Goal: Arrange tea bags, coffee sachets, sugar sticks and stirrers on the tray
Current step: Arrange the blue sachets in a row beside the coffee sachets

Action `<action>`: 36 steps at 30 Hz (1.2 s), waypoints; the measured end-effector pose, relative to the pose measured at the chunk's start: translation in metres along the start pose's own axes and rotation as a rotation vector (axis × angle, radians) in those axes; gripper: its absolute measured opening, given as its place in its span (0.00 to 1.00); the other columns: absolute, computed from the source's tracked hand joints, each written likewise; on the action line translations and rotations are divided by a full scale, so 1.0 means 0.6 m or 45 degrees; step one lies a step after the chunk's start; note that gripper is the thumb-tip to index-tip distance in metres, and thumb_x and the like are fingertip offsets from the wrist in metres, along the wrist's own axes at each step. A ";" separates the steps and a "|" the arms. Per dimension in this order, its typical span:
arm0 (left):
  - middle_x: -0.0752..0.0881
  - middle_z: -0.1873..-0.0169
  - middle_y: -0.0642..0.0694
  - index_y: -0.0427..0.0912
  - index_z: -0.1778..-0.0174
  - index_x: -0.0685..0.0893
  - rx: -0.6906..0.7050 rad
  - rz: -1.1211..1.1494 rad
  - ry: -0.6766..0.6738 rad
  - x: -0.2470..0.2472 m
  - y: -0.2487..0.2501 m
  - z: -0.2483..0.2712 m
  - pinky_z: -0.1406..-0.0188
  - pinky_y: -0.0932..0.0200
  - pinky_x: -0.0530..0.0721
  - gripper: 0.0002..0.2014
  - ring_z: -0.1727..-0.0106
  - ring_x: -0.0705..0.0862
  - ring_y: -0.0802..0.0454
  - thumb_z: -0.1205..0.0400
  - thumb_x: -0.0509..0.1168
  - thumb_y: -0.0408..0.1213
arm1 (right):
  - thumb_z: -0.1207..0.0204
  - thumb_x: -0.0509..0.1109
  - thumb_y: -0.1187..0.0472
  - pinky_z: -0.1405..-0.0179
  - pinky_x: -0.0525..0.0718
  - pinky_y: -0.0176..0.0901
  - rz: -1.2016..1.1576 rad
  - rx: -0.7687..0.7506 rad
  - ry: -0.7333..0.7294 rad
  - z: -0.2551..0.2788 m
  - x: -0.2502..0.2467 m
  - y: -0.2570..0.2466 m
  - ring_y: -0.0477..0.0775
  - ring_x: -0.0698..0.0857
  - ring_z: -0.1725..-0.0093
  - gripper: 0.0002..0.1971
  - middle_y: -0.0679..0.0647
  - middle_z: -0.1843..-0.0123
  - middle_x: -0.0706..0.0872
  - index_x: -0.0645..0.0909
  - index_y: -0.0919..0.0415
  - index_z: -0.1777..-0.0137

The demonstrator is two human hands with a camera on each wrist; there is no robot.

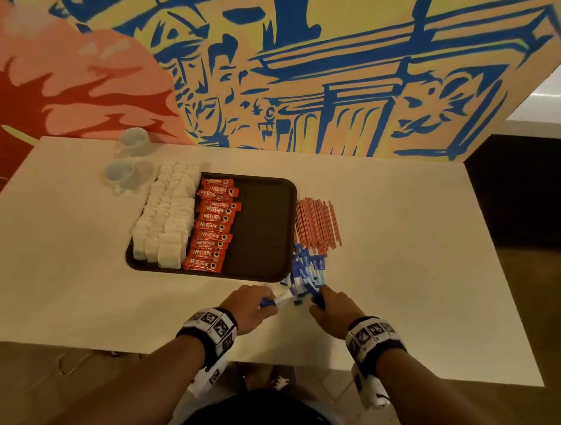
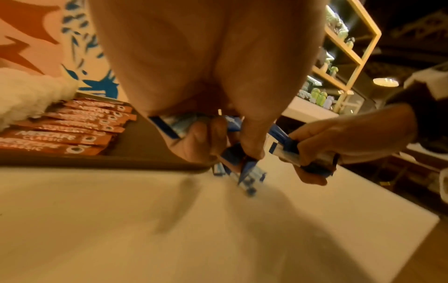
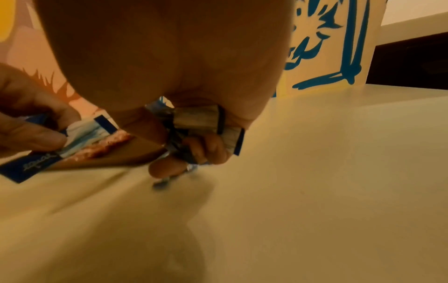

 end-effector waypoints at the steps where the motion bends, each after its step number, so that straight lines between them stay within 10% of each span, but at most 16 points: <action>1: 0.89 0.48 0.48 0.47 0.44 0.88 0.023 0.080 0.029 -0.012 0.006 0.006 0.42 0.49 0.84 0.11 0.47 0.86 0.48 0.16 0.69 0.48 | 0.14 0.63 0.49 0.60 0.74 0.44 -0.055 -0.063 0.033 0.006 -0.013 -0.011 0.51 0.78 0.61 0.10 0.52 0.54 0.82 0.70 0.54 0.42; 5: 0.85 0.61 0.56 0.54 0.59 0.84 0.121 0.253 0.181 -0.068 0.030 0.031 0.53 0.58 0.78 0.07 0.57 0.83 0.60 0.15 0.69 0.47 | 0.11 0.61 0.55 0.62 0.71 0.46 -0.301 -0.245 0.155 0.024 -0.063 -0.068 0.56 0.79 0.60 0.07 0.56 0.55 0.83 0.74 0.60 0.44; 12: 0.85 0.62 0.50 0.43 0.53 0.87 0.246 0.332 0.338 -0.156 0.074 0.064 0.60 0.65 0.74 0.12 0.60 0.81 0.59 0.14 0.66 0.47 | 0.14 0.56 0.67 0.69 0.67 0.50 -0.984 -0.318 0.324 0.032 -0.118 -0.147 0.53 0.66 0.73 0.20 0.50 0.75 0.68 0.66 0.55 0.69; 17: 0.87 0.62 0.42 0.38 0.55 0.86 0.346 0.412 0.381 -0.208 0.081 0.074 0.61 0.61 0.79 0.14 0.64 0.83 0.54 0.14 0.66 0.47 | 0.12 0.62 0.44 0.79 0.64 0.39 -1.154 -0.369 0.369 0.041 -0.140 -0.217 0.47 0.65 0.79 0.24 0.46 0.79 0.67 0.70 0.52 0.70; 26: 0.84 0.60 0.32 0.32 0.55 0.82 0.443 0.453 0.364 -0.284 0.036 0.090 0.52 0.41 0.81 0.16 0.60 0.82 0.41 0.14 0.66 0.45 | 0.09 0.59 0.50 0.70 0.81 0.37 -1.115 -0.516 0.283 0.027 -0.136 -0.351 0.42 0.82 0.71 0.14 0.42 0.74 0.81 0.76 0.56 0.53; 31: 0.87 0.65 0.53 0.39 0.47 0.88 0.424 0.676 0.263 -0.336 -0.005 0.097 0.61 0.63 0.81 0.15 0.67 0.82 0.61 0.09 0.57 0.41 | 0.09 0.58 0.48 0.68 0.77 0.46 -1.315 -0.428 0.371 0.002 -0.137 -0.377 0.59 0.79 0.65 0.21 0.59 0.66 0.83 0.78 0.65 0.55; 36: 0.87 0.65 0.52 0.43 0.53 0.88 0.350 0.932 0.321 -0.381 -0.063 0.098 0.63 0.69 0.81 0.17 0.66 0.82 0.62 0.08 0.55 0.35 | 0.09 0.58 0.51 0.63 0.83 0.46 -1.307 -0.416 0.388 -0.002 -0.144 -0.411 0.55 0.87 0.62 0.15 0.59 0.59 0.90 0.82 0.59 0.41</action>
Point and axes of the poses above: each hand's wrist, its own z-axis away from the middle knuckle, its own x-axis out of the palm, y = z × x, the point moved 6 cm from there along -z, towards the middle knuckle
